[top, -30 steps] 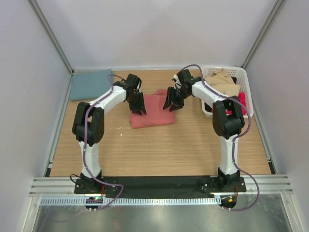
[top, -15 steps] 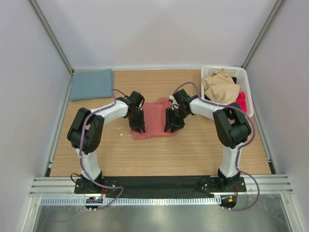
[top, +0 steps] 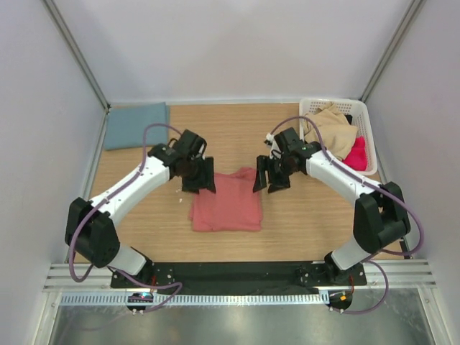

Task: Fold and stack the t-shirts
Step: Fold the tshirt

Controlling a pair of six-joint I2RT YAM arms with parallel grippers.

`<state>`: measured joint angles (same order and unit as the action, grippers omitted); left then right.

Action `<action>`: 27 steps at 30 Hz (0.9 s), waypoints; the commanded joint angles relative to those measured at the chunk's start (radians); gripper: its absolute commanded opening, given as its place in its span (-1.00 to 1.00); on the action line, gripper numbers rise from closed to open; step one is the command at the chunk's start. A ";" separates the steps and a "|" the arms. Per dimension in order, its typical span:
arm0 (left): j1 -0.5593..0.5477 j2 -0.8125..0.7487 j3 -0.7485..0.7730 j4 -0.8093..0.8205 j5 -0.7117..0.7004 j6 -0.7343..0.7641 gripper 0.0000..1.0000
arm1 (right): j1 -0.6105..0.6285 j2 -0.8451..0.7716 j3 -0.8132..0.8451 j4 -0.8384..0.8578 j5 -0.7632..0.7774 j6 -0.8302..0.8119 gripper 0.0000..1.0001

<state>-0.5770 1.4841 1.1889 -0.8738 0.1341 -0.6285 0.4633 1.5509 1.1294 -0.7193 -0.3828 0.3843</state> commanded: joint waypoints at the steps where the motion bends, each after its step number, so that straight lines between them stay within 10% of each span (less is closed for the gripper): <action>1: 0.095 0.025 0.136 -0.076 -0.048 0.142 0.20 | -0.038 0.078 0.087 -0.006 0.035 -0.093 0.33; 10: 0.301 0.245 0.233 -0.059 0.070 0.266 0.02 | -0.069 0.304 0.227 0.026 0.032 -0.116 0.18; 27: 0.304 0.363 0.256 0.039 0.205 0.228 0.04 | -0.098 0.397 0.282 0.109 -0.099 -0.022 0.11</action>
<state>-0.2726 1.8374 1.4117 -0.8555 0.2844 -0.3954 0.3645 1.9446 1.3670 -0.6464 -0.4400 0.3325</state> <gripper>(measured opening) 0.523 0.551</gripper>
